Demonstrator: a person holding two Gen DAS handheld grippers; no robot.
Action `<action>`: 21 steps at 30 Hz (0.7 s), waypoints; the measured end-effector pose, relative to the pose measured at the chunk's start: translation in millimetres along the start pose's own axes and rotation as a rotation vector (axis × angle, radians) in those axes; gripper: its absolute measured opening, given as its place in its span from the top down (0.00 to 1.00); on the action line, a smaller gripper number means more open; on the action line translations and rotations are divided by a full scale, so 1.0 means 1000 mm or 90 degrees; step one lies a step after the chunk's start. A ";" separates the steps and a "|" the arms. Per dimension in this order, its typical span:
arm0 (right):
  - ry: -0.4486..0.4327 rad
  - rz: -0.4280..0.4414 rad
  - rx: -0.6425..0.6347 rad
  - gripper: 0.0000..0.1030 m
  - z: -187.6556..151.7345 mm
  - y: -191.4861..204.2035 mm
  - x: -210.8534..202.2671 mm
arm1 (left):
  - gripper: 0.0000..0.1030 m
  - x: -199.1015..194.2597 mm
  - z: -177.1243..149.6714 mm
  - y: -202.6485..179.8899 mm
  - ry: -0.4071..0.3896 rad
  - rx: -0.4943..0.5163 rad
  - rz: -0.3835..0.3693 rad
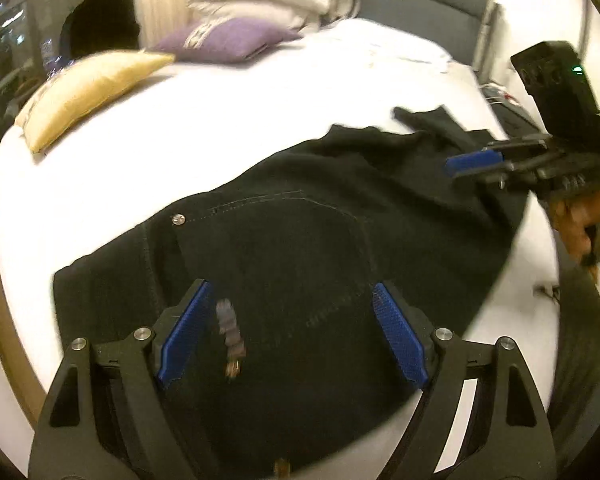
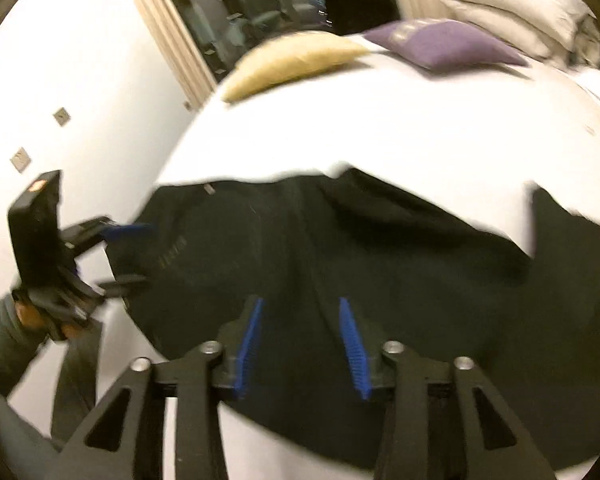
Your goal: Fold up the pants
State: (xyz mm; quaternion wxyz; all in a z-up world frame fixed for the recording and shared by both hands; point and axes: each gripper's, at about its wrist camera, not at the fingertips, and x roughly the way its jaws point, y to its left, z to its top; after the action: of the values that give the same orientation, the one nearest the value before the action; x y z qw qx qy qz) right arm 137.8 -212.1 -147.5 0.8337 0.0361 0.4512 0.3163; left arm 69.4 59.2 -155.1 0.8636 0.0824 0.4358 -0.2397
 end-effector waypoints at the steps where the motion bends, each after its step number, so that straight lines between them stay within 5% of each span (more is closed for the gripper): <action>1: 0.023 -0.010 0.007 0.51 0.002 -0.004 0.019 | 0.20 0.016 -0.003 0.003 0.028 -0.014 0.004; 3: 0.084 -0.051 0.039 0.51 -0.005 -0.028 0.050 | 0.18 0.030 -0.018 0.014 0.042 -0.048 -0.013; 5: 0.071 -0.042 0.059 0.73 -0.013 -0.048 0.050 | 0.19 0.024 -0.031 0.026 0.029 -0.098 -0.020; 6: 0.059 -0.038 0.082 0.75 -0.016 -0.059 0.043 | 0.19 0.017 -0.037 0.028 0.025 -0.101 -0.010; 10: 0.036 -0.113 0.156 0.73 -0.019 -0.090 0.010 | 0.19 -0.010 -0.051 0.007 -0.025 -0.089 0.039; 13: -0.005 -0.081 0.157 0.71 0.000 -0.079 -0.001 | 0.19 -0.009 -0.048 -0.027 -0.053 -0.076 0.038; 15: -0.018 -0.052 0.116 0.62 0.013 -0.060 0.007 | 0.19 0.008 -0.049 -0.041 -0.039 -0.095 0.032; 17: 0.000 -0.027 0.091 0.55 0.025 -0.045 0.030 | 0.19 0.023 -0.048 -0.050 -0.030 -0.115 0.047; 21: 0.082 -0.059 0.112 0.62 0.017 -0.065 0.085 | 0.19 0.018 -0.051 -0.046 -0.040 -0.129 0.030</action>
State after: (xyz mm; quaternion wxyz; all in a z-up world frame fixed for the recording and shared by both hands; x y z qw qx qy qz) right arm 216.4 -212.3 -221.7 0.8101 0.0677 0.5313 0.2385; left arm 19.5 30.6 -197.6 0.8862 -0.0029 0.4284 -0.1762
